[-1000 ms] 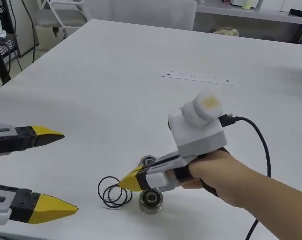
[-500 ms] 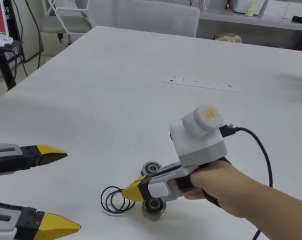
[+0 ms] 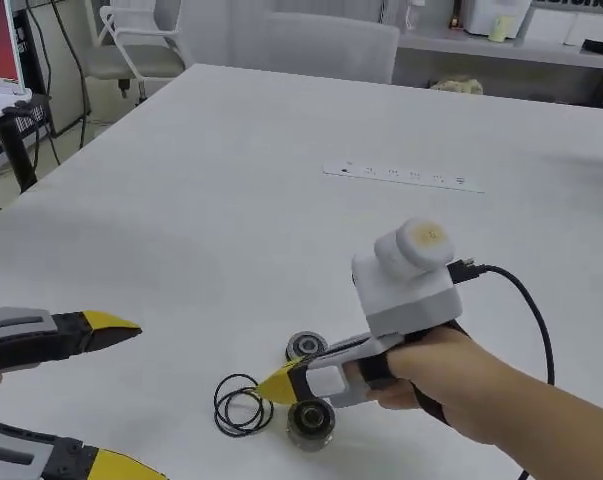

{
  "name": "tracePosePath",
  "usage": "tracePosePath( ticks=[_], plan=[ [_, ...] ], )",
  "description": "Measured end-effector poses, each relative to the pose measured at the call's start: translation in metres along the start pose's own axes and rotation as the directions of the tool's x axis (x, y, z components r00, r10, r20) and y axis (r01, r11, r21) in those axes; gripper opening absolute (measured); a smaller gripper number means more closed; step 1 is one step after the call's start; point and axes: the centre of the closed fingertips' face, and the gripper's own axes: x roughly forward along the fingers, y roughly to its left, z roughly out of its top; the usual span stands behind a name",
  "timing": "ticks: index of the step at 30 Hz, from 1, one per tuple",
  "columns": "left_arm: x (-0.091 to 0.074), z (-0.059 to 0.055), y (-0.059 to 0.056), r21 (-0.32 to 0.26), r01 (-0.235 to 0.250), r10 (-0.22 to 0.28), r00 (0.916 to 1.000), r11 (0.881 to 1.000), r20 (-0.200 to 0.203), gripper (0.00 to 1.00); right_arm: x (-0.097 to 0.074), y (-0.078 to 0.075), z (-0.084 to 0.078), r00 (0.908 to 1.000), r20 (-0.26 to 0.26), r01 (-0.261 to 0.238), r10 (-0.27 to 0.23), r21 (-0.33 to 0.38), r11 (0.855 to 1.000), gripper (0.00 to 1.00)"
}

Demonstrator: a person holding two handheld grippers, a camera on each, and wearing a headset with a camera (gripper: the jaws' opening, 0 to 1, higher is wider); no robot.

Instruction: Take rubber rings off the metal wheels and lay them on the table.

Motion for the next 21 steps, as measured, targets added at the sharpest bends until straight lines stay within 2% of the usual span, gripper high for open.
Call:
tracePosePath(
  ticks=[9, 13, 21],
  plan=[
    [-0.001, -0.001, 0.002, 0.004, -0.009, 0.009, 0.9999, 1.0, -0.005, 0.76, 0.001, -0.003, -0.002, 0.9991, -0.018, 0.037, -0.038, -0.041, 0.998, 0.0],
    [-0.002, 0.0, 0.002, 0.008, -0.011, 0.011, 0.9999, 1.0, -0.001, 0.73, 0.001, -0.007, -0.003, 0.9979, -0.03, 0.057, -0.058, -0.044, 0.997, 0.05],
    [-0.002, 0.0, 0.002, 0.001, -0.013, 0.013, 0.9999, 1.0, 0.004, 0.74, -0.004, -0.011, 0.001, 0.9967, -0.016, 0.078, -0.079, -0.057, 0.995, 0.06]
  ],
)
